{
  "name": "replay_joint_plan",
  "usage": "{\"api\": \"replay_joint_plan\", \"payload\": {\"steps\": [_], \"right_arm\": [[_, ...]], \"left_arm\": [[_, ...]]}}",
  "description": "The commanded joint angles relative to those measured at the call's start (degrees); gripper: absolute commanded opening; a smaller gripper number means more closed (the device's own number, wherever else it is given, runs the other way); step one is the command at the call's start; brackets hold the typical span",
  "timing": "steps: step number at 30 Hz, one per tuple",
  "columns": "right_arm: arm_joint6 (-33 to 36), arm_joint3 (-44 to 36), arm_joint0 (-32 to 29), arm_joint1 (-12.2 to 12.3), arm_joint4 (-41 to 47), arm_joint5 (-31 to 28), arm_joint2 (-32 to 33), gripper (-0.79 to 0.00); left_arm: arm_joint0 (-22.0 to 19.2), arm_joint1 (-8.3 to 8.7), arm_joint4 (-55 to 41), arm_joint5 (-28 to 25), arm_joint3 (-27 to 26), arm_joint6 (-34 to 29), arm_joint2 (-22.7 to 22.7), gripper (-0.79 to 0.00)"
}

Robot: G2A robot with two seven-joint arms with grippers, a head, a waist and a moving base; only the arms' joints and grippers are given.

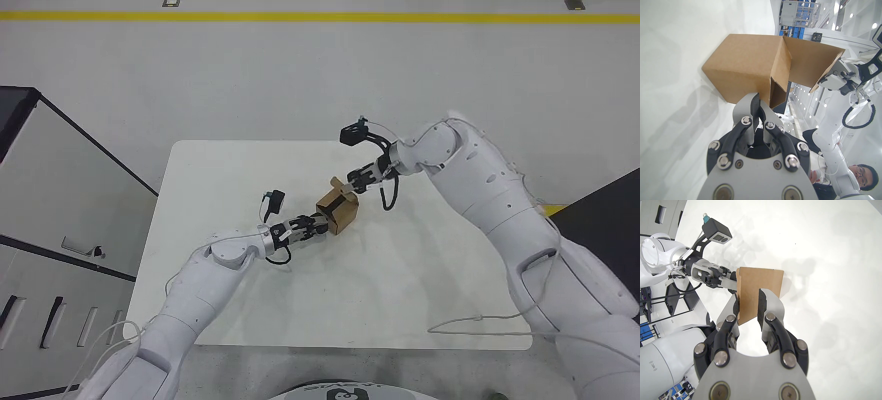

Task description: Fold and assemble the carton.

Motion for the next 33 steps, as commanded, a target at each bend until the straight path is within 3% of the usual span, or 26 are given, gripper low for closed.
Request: {"api": "replay_joint_plan", "payload": {"steps": [1,14,33], "right_arm": [[0.04,-0.33,-0.06,-0.07,-0.36,0.33,-0.22,-0.570],[-0.57,-3.12,-0.49,-0.16,-3.61,1.99,-0.94,-0.668],[0.69,-5.14,-0.37,-1.04,-6.64,4.03,-2.99,-0.659]], "left_arm": [[-0.01,0.00,0.11,0.04,0.01,-0.04,-0.01,-0.785],[0.06,-0.06,0.17,0.05,-0.06,-0.03,-0.07,-0.785],[-0.18,-0.23,0.21,-0.04,0.30,-0.14,0.04,-0.785]]}}
